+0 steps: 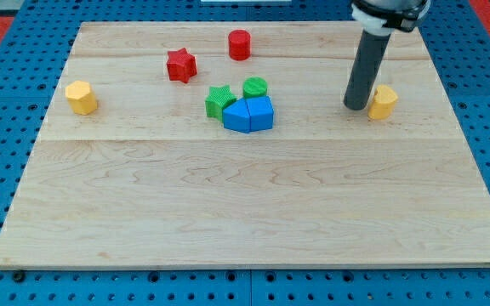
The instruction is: Point your arm diagonally to the bottom right of the yellow hexagon
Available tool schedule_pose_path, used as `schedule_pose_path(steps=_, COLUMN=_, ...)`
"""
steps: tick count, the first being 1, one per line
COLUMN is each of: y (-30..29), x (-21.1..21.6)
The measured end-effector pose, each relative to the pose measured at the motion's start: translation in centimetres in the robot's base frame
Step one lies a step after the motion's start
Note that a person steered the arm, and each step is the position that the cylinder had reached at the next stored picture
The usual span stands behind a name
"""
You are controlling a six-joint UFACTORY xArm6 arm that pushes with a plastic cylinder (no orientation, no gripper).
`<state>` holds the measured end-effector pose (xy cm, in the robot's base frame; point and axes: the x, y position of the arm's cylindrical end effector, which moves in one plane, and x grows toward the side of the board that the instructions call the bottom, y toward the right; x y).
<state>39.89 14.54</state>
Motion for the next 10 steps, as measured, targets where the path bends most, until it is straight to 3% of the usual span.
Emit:
schedule_pose_path(steps=2, y=-6.0, x=9.4)
schedule_pose_path(steps=6, y=-30.4, x=10.0)
schedule_pose_path(steps=8, y=-30.3, x=7.1)
schedule_pose_path(steps=10, y=-31.3, x=7.2)
